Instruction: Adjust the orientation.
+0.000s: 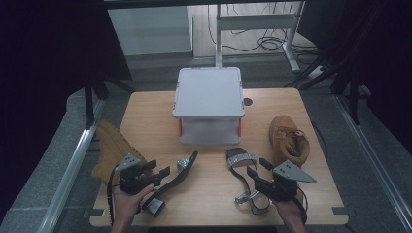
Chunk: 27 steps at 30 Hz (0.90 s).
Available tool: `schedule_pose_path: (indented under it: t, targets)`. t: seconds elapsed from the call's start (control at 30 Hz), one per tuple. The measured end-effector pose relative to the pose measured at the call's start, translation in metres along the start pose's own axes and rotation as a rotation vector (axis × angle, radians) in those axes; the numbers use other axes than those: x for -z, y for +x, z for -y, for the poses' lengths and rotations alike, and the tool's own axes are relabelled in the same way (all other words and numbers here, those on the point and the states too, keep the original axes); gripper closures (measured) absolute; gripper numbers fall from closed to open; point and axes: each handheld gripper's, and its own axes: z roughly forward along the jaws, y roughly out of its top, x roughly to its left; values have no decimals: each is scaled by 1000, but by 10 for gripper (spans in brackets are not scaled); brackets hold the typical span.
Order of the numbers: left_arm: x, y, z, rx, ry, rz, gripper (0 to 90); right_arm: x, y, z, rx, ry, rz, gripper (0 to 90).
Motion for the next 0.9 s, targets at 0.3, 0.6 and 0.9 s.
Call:
schedule_pose_path:
  t: [0.3, 0.6, 0.9]
  targets:
    - [12, -4, -7, -20, -43, 8, 362, 8, -15, 5, -33, 16, 48, 429]
    - [33, 1, 1, -56, -27, -45, 732, -1, -8, 0, -52, 4, 54, 424]
    - [26, 7, 2, -49, 26, -67, 862, -5, -5, 8, -41, 45, 50, 424]
